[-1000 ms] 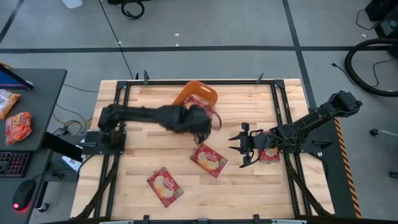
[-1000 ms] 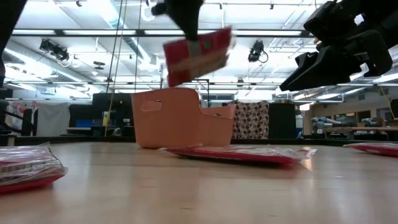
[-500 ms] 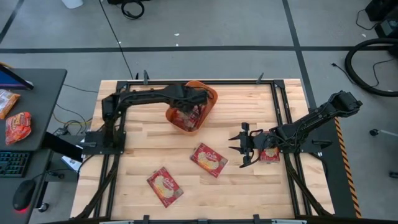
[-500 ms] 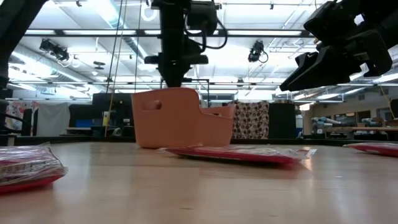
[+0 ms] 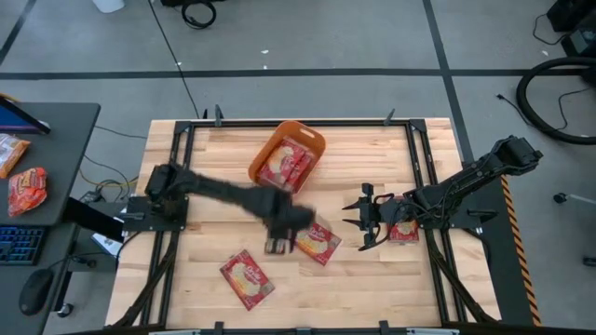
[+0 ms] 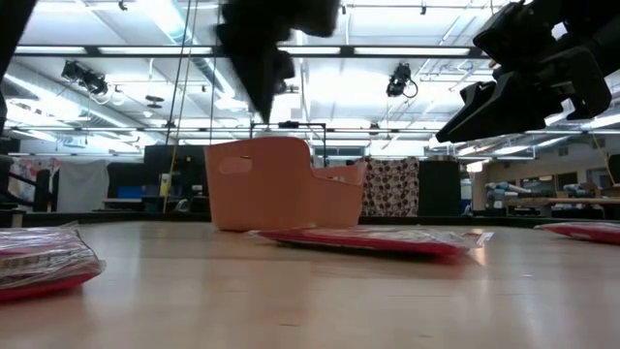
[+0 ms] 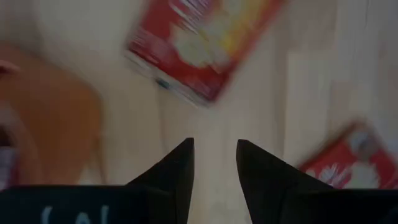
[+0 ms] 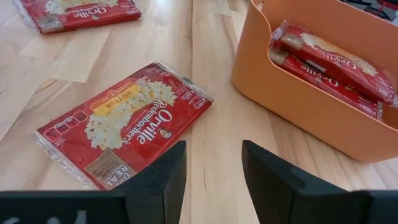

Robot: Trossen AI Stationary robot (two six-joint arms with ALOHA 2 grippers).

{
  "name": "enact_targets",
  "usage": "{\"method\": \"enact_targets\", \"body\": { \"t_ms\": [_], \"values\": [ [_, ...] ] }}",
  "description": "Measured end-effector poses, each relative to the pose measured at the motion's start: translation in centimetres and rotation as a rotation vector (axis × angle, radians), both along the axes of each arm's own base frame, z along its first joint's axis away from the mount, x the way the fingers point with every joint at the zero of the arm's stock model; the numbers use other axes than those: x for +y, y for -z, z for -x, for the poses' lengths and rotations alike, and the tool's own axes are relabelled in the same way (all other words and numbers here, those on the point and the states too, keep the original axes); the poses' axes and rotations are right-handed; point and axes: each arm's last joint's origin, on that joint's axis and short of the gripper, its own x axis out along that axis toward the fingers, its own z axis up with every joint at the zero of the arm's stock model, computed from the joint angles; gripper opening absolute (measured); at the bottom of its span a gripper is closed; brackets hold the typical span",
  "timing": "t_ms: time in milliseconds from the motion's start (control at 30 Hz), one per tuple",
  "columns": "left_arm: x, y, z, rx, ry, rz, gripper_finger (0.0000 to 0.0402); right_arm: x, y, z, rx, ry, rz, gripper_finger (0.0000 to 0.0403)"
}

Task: Sort popcorn bags into baskets
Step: Put the red popcorn bag into the orange bin

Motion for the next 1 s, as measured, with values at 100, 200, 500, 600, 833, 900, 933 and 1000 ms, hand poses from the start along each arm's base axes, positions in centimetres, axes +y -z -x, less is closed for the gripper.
{"method": "enact_targets", "body": {
  "t_ms": [100, 200, 500, 600, 833, 900, 933, 1000],
  "values": [
    [-4.3, 1.3, 1.8, 0.036, 0.075, -0.103, 0.0126, 0.0, 0.0, 0.0, -0.001, 0.0, 0.0, 0.0159],
    [-7.4, 2.5, 3.4, 0.054, 0.107, -0.145, 0.0132, 0.0, 0.0, 0.0, -0.002, 0.0, -0.001, 0.0159],
    [-8.2, 5.8, 4.4, 0.151, 0.039, 0.088, 0.0156, 0.1, -0.4, -0.2, -0.044, -0.008, -0.002, 0.0159],
    [-7.9, 6.7, 3.8, 0.131, 0.062, 0.197, 0.0156, 0.1, -0.4, -0.2, -0.04, -0.01, -0.002, 0.0159],
    [-6.5, 8.6, 3.5, 0.148, 0.122, 0.287, 0.0156, 0.1, -0.2, -0.1, -0.026, -0.015, 0.003, 0.0159],
    [-6.3, 8.9, 3.6, 0.159, 0.135, 0.325, 0.0156, 0.1, -0.2, -0.1, -0.021, -0.015, 0.004, 0.0159],
    [-6.3, 9.1, 3.6, 0.156, 0.138, 0.341, 0.0156, 0.1, -0.2, -0.1, -0.019, -0.015, 0.005, 0.0159],
    [-6.3, 9.7, 4.0, 0.169, 0.15, 0.347, 0.0156, 0.1, -0.2, -0.1, -0.02, -0.015, 0.005, 0.0159]
  ]
}}
